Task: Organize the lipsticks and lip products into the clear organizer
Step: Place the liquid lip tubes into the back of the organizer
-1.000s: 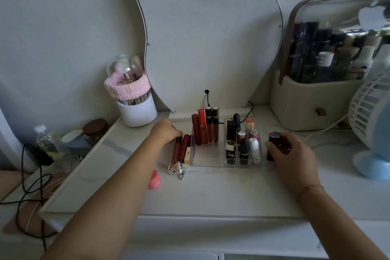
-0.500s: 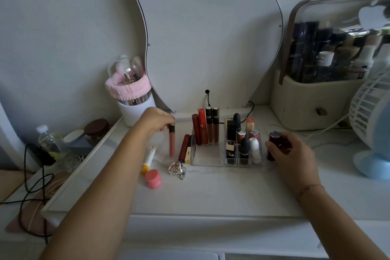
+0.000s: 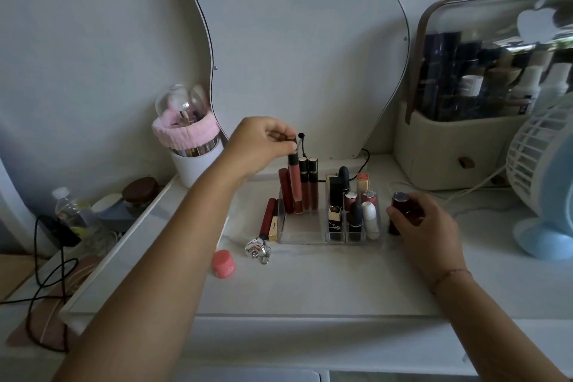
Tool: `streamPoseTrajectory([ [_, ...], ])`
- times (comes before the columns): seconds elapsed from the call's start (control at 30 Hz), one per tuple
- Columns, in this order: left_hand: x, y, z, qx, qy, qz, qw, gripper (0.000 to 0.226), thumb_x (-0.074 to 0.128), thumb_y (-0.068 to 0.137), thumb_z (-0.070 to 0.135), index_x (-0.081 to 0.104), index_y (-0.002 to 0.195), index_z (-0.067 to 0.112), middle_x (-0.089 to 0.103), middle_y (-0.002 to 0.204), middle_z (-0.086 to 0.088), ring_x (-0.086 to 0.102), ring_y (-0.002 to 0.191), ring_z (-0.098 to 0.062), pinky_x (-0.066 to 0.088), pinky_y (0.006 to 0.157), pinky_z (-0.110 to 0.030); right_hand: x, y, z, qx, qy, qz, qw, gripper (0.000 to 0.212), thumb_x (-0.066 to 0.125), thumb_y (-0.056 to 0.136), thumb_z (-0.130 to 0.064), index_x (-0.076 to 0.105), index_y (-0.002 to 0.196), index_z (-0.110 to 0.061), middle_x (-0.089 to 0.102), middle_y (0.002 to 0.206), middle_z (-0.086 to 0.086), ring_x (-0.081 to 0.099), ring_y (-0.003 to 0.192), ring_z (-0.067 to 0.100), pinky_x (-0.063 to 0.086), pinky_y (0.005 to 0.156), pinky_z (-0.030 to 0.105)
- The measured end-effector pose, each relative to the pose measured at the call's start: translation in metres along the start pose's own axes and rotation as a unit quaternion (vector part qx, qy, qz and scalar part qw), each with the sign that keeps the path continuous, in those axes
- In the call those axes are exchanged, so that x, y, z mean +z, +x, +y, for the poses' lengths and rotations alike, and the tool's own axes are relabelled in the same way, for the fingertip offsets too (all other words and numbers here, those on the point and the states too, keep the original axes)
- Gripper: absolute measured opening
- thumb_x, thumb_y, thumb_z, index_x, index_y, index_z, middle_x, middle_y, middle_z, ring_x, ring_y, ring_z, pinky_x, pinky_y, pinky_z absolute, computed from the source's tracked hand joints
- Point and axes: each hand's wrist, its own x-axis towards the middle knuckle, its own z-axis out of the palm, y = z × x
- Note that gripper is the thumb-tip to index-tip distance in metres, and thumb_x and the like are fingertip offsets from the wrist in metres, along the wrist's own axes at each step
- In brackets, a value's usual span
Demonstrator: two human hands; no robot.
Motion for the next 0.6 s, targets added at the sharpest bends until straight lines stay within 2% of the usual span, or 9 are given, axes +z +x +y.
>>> streamPoseTrajectory([
  [0.07,0.005,-0.003,-0.012,-0.005,0.032,0.001,0.999,0.021,0.074,0.072,0.007,0.069,0.083,0.023,0.070,0.084,0.004,0.063,0.076,-0.007,0.051,0.079,-0.022,0.000,0.000,0.000,-0.002,0.000,0.001,1.000,0.021,0.068,0.080,-0.024,0.064,0.099,-0.018,0.059,0.080,-0.008,0.053,0.074,0.011,0.036,0.059,0.016],
  [0.17,0.008,-0.007,-0.029,-0.011,0.067,0.011,0.998,0.019,0.076,0.072,0.012,0.070,0.087,0.022,0.068,0.081,0.008,0.059,0.069,-0.001,0.046,0.065,-0.007,0.001,0.001,0.001,-0.007,-0.002,0.002,1.000,0.020,0.068,0.079,-0.023,0.064,0.098,-0.018,0.060,0.080,-0.007,0.054,0.074,0.012,0.036,0.062,0.019],
  [0.3,0.012,-0.011,-0.040,-0.019,0.085,0.017,0.996,0.018,0.075,0.072,0.012,0.070,0.087,0.021,0.066,0.080,0.007,0.056,0.066,-0.003,0.042,0.056,-0.001,0.002,0.001,0.001,-0.012,-0.003,0.000,1.000,0.020,0.068,0.079,-0.023,0.064,0.097,-0.017,0.060,0.079,-0.007,0.055,0.074,0.013,0.037,0.066,0.022],
  [0.37,0.015,-0.011,-0.044,-0.016,0.093,0.021,0.995,0.018,0.075,0.072,0.011,0.069,0.086,0.020,0.066,0.079,0.005,0.055,0.065,-0.004,0.043,0.057,-0.003,0.002,0.001,0.001,-0.014,-0.006,0.001,1.000,0.020,0.068,0.079,-0.023,0.064,0.097,-0.017,0.060,0.079,-0.007,0.054,0.074,0.013,0.037,0.066,0.022],
  [0.53,0.018,-0.010,-0.049,-0.010,0.089,0.037,0.995,0.018,0.076,0.071,0.012,0.068,0.083,0.023,0.063,0.077,0.006,0.052,0.062,-0.005,0.048,0.067,-0.021,0.002,0.002,0.000,-0.006,-0.005,0.001,1.000,0.018,0.068,0.079,-0.022,0.065,0.096,-0.017,0.060,0.077,-0.007,0.055,0.072,0.014,0.037,0.067,0.023],
  [0.6,0.019,-0.010,-0.051,-0.007,0.094,0.039,0.995,0.020,0.076,0.071,0.014,0.067,0.084,0.025,0.063,0.079,0.007,0.051,0.062,-0.005,0.048,0.066,-0.022,0.002,0.001,0.000,-0.008,-0.004,0.000,1.000,0.018,0.068,0.079,-0.022,0.064,0.096,-0.017,0.060,0.078,-0.007,0.055,0.074,0.014,0.037,0.069,0.023],
])
